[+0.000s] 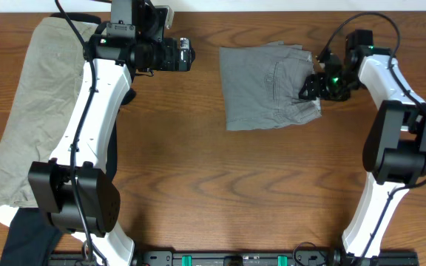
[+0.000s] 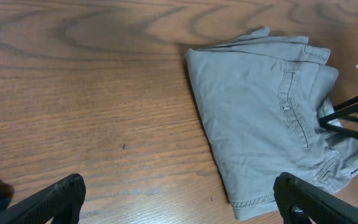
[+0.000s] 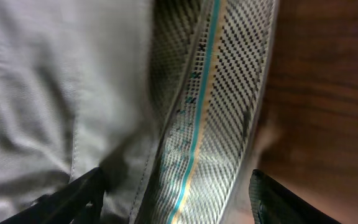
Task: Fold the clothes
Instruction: 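Grasp the folded grey shorts' right edge with the right gripper, then drag the folded shorts to the table's top right corner with right gripper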
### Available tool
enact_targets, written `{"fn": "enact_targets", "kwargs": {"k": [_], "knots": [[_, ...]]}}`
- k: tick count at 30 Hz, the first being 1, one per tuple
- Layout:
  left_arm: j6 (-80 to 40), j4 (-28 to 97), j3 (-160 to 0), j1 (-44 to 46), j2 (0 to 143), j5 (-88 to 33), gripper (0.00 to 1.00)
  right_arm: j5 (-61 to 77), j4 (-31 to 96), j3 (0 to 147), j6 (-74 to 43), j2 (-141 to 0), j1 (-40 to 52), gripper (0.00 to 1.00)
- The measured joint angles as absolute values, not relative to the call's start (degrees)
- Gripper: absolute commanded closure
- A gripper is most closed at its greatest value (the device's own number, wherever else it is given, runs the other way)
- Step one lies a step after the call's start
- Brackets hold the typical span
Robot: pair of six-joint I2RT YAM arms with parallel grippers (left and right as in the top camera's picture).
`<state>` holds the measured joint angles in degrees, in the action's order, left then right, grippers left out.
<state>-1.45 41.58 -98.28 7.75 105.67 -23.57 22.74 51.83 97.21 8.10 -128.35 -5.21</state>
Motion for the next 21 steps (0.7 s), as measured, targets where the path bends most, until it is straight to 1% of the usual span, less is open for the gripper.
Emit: {"fn": "enact_targets", "kwargs": {"k": [4,6,8,10,12,13,14,15,21], "knots": [[-1.45,41.58,-98.28,7.75,105.67,-23.57,0.02,23.55,50.81,97.14,8.14,-128.99,-4.67,0.32],[-1.45,41.6,-98.28,7.75,105.67,-23.57,0.02,23.73,50.43,97.14,8.19,-129.19,-4.21,0.37],[-1.48,41.58,-98.28,7.75,105.67,-23.59,0.02,24.03,50.13,97.25,8.21,-129.51,-3.86,0.44],[-1.48,41.58,-98.28,7.75,105.67,-23.57,0.02,24.69,49.78,97.56,8.21,-130.02,-3.25,0.58],[-1.48,41.58,-98.28,7.75,105.67,-23.57,0.02,25.28,49.43,97.76,8.05,-130.58,-2.46,0.76],[-1.45,41.58,-98.28,7.75,105.67,-23.57,0.02,25.56,49.12,97.8,8.01,-130.82,-2.11,0.82],[-1.48,41.58,-98.28,7.75,105.67,-23.57,0.02,25.63,48.77,97.82,7.33,-131.02,-1.69,0.96],[-1.45,41.58,-98.28,7.75,105.67,-23.59,0.02,26.06,48.4,97.82,7.31,-131.24,-1.45,0.99],[-1.48,41.58,-98.28,7.75,105.67,-23.57,0.02,27.38,45.87,97.8,4.58,-131.63,-1.04,0.99]]}}
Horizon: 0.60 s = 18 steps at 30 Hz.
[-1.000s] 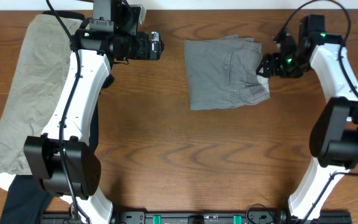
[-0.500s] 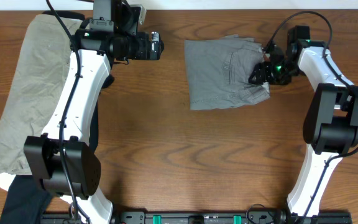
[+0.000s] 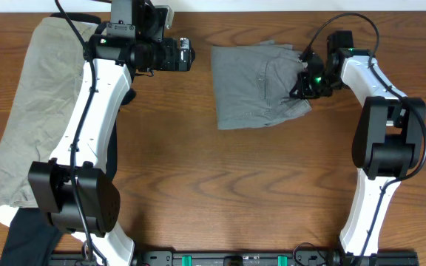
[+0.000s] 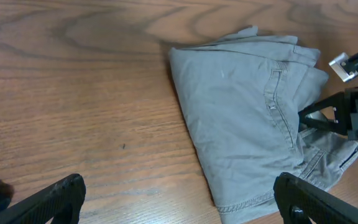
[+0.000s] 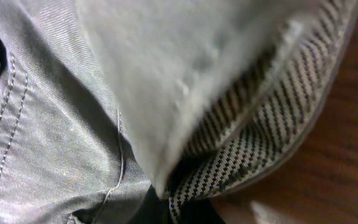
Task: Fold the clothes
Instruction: 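Drag the folded shorts to the table's top right corner with right gripper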
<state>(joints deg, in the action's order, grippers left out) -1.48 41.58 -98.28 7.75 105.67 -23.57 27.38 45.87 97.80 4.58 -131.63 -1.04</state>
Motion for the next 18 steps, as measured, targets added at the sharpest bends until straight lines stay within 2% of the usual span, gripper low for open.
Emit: {"fn": "enact_targets", "kwargs": {"k": [8,18], "knots": [[-1.45,41.58,-98.28,7.75,105.67,-23.57,0.02,28.69,39.48,97.76,-2.87,-132.4,-4.27,0.99],[-1.45,41.41,-98.28,7.75,105.67,-23.57,0.02,26.09,34.76,97.73,-16.67,-132.75,-19.99,0.99]]}}
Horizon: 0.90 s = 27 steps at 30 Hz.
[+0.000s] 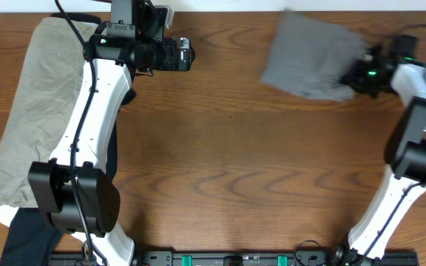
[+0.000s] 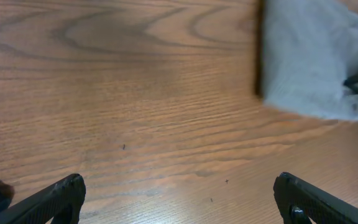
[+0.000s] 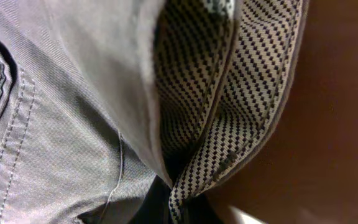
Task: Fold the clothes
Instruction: 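Drag the folded shorts to the table's top right corner with right gripper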
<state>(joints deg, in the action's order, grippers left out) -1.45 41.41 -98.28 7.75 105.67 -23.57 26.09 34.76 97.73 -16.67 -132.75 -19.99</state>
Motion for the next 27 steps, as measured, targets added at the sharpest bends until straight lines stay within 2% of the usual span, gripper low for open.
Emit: {"fn": "enact_targets", "kwargs": {"k": [7,11,21,27], "knots": [[-1.45,41.36,-98.28,7.75,105.67,-23.57,0.02,23.44,32.82,97.76,-32.8,-132.75,-30.17,0.99],[-1.48,41.12,-98.28,7.75,105.67,-23.57,0.02,19.64,32.05,97.82,-43.55,-132.68,-32.47,0.99],[-1.45,40.42,-98.28,7.75,105.67,-23.57,0.02,10.37,31.88,98.17,-66.5,-132.11,-29.74,0.99],[-1.48,39.97,-98.28,7.75,105.67,-23.57,0.02,3.46,29.1,98.17,-74.81,-132.05,-24.67,0.99]]}}
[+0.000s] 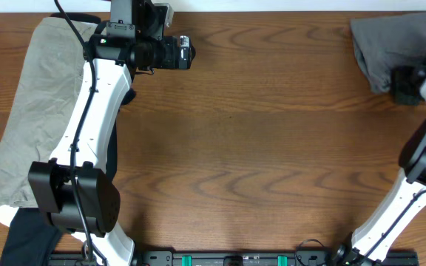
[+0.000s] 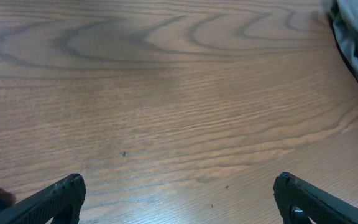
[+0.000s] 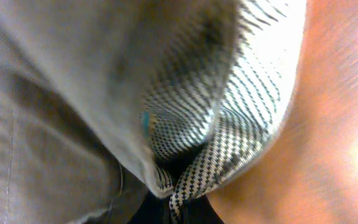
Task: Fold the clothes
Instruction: 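Drag the folded shorts to the table's top right corner with right gripper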
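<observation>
The folded grey trousers (image 1: 390, 41) lie bunched at the table's far right corner, with my right gripper (image 1: 407, 83) shut on their edge. In the right wrist view grey cloth (image 3: 55, 112) and the checked waistband lining (image 3: 241, 124) fill the frame, pinched at the bottom. An edge of the trousers shows at the top right of the left wrist view. My left gripper (image 1: 186, 53) hangs open over bare wood at the far left centre; its fingertips (image 2: 48, 202) stand wide apart with nothing between them.
A large beige garment (image 1: 32, 103) lies spread along the left edge under my left arm. White and dark clothes pile at the near left corner. The wooden table (image 1: 257, 162) stretches between the two arms.
My right gripper has carried the grey trousers further right, from the far right-centre to the far right corner. They have nearly left the left wrist view. The left arm has not moved.
The folded trousers lay at the far centre with my right gripper at their right edge. Then they sat slightly further left, with the gripper shut on the waistband. Then they were lifted to the far right, and now they are at the far right corner.
</observation>
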### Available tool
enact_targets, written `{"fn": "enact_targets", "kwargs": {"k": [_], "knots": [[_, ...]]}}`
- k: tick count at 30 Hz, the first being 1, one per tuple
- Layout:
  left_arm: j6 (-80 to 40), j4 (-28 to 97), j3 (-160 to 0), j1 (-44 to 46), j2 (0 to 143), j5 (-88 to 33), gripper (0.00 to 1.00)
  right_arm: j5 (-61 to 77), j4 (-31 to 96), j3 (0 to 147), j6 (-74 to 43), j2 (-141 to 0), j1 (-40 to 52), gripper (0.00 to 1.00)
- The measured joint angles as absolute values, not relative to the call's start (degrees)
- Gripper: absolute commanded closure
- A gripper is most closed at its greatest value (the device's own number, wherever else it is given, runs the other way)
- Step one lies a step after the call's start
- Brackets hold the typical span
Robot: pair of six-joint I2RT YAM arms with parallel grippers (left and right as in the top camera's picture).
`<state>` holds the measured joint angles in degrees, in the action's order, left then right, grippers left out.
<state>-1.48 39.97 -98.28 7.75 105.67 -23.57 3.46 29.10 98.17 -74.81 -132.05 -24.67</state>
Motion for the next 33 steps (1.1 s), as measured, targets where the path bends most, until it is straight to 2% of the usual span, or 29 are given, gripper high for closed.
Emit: {"fn": "enact_targets", "kwargs": {"k": [5,11,23,33], "knots": [[-1.45,39.79,-98.28,7.75,105.67,-23.57,0.02,-1.41,26.7,98.06,-77.45,-132.38,-19.68,0.99],[-1.45,39.75,-98.28,7.75,105.75,-23.57,0.02,-3.01,27.66,98.06,-76.18,-132.38,-18.24,0.99],[-1.45,39.62,-98.28,7.75,105.75,-23.57,0.02,-1.19,29.15,98.43,-55.86,-132.38,-18.85,0.99],[-1.45,39.59,-98.28,7.75,105.75,-23.57,0.02,0.84,28.99,98.43,-50.94,-132.38,-19.38,0.99]]}}
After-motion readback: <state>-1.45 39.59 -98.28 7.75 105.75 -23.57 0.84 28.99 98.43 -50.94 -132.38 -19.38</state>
